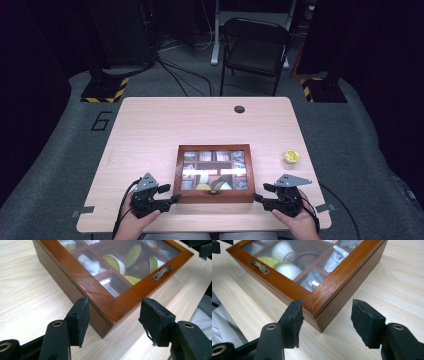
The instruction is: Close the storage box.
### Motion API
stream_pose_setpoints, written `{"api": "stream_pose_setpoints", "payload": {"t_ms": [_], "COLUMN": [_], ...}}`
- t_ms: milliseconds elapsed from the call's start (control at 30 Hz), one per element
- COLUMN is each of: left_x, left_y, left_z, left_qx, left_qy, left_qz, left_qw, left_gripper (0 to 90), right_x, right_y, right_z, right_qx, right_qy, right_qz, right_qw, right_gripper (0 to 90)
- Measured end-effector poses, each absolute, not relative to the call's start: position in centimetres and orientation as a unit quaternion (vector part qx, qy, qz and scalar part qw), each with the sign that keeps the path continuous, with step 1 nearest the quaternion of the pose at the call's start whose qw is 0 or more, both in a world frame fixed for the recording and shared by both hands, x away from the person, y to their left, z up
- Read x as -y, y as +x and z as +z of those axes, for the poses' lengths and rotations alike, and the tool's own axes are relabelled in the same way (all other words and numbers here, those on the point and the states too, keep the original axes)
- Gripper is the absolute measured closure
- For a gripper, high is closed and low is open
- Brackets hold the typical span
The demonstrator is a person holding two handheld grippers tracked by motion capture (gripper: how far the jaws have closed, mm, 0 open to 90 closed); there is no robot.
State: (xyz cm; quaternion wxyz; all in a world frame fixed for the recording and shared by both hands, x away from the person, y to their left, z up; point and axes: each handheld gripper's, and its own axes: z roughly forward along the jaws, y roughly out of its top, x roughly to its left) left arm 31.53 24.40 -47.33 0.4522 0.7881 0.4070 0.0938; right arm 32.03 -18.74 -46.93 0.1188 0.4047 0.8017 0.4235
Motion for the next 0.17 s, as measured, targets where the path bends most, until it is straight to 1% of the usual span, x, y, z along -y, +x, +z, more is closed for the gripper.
{"api": "stream_pose_setpoints", "payload": {"t_ms": [167], "left_x": [-24.77], "left_y": [31.61], "left_z": [-47.34], "left_qx": [-0.411], "left_qy": [0.784], "left_qz": [0.093], "left_qw": [0.455], "left_gripper": [38.4], "right_x": [19.09], "right_y": [32.05], "right_z": [-46.68], "right_qx": [-0.796], "right_qy": [0.401], "right_qz": [0.439], "right_qw": [0.115], "right_gripper": [38.3]}}
